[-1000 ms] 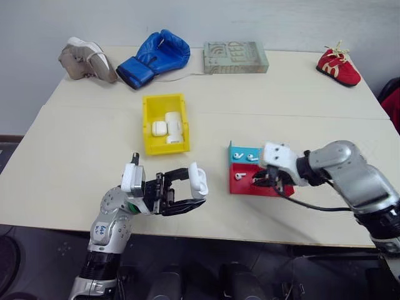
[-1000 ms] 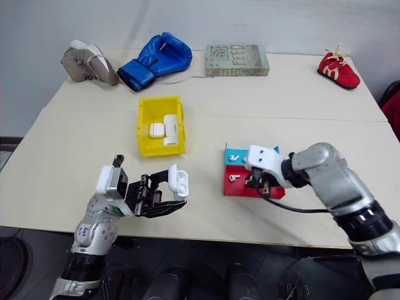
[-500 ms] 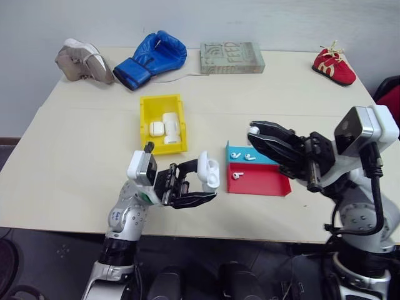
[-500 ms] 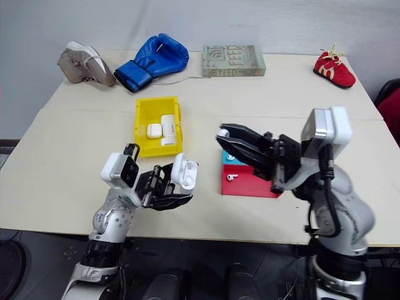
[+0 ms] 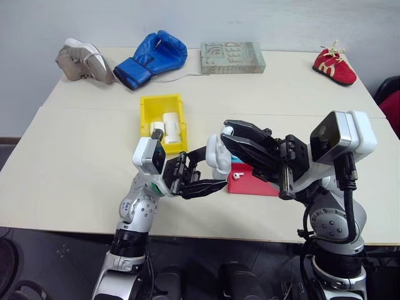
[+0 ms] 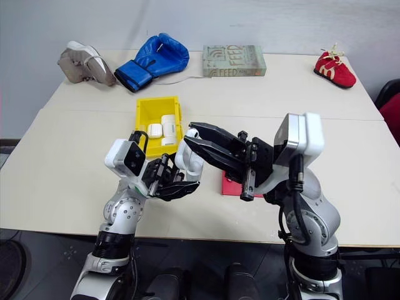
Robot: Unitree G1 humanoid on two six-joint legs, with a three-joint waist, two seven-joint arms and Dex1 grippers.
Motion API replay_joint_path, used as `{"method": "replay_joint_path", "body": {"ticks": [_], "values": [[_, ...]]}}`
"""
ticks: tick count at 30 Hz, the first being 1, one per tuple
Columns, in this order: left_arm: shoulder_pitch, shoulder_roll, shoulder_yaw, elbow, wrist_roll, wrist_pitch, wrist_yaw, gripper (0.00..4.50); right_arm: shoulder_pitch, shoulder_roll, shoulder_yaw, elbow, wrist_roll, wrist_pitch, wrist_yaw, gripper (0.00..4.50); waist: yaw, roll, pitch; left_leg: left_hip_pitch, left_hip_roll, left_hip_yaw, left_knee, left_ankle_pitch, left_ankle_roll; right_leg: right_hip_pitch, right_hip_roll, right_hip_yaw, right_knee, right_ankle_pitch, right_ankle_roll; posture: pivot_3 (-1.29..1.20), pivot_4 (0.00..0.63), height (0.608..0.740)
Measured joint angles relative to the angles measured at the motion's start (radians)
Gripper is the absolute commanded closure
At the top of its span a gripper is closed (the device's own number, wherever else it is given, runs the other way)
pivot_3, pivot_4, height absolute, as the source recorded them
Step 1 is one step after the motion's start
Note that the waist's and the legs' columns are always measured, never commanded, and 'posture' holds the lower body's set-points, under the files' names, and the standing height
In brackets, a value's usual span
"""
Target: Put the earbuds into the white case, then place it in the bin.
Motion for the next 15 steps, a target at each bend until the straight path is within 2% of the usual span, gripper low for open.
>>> {"method": "replay_joint_path", "body": {"ticks": [15], "values": [[0.001, -0.014, -0.011, -0.006, 0.002, -0.021, 0.018, 1.68, 0.049, -0.017, 0.018, 0.05, -0.04, -0.079, 0.03, 4.11, 0.001, 0.0, 0.0, 0.0, 0.0, 0.0, 0.0, 0.0, 0.0, 0.0, 0.0, 0.0, -0.001, 0.0, 0.0, 0.0, 0.15, 0.74]]}}
